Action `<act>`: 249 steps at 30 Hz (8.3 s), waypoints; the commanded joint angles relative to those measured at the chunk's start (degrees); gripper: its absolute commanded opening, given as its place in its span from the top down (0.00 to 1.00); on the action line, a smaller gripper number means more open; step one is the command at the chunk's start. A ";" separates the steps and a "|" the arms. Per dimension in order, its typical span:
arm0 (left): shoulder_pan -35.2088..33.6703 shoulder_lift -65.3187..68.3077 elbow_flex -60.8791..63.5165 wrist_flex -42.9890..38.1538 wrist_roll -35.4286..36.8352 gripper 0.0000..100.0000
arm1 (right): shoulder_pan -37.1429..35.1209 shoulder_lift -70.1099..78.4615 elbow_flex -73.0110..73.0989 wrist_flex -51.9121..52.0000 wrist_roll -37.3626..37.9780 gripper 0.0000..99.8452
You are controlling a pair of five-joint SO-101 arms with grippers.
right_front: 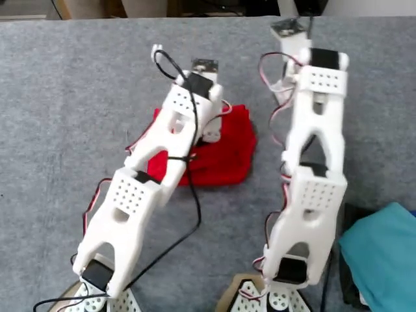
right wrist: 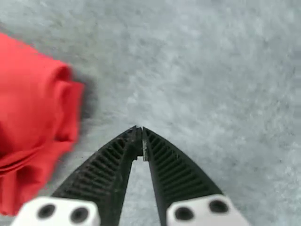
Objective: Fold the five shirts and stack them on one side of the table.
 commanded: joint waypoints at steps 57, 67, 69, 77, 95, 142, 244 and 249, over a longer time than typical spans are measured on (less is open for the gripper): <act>13.98 -6.99 11.87 -2.11 0.18 0.98 | 16.57 23.25 -29.32 2.46 0.53 0.99; 5.80 -12.97 -2.20 0.09 0.35 0.98 | 14.37 20.79 -32.04 6.33 0.88 0.99; 0.88 -14.99 -7.38 0.44 0.26 0.98 | 12.44 19.38 -33.89 8.79 0.88 0.99; -19.34 -11.03 -9.93 0.09 -1.23 0.98 | -1.98 11.21 -26.77 11.43 1.85 0.99; -19.16 15.16 -12.57 -7.56 -1.76 0.98 | -11.56 18.24 -11.30 1.85 1.93 0.99; -18.81 -10.33 23.91 -16.18 -13.80 0.71 | -18.59 -18.07 46.11 -15.03 -14.42 0.80; 41.67 -14.55 -17.23 -21.10 -7.03 0.98 | 80.40 -78.37 67.82 0.53 13.45 1.00; 43.52 -9.10 -16.18 -26.81 -7.03 0.98 | 83.21 -76.09 68.00 -3.87 13.45 1.00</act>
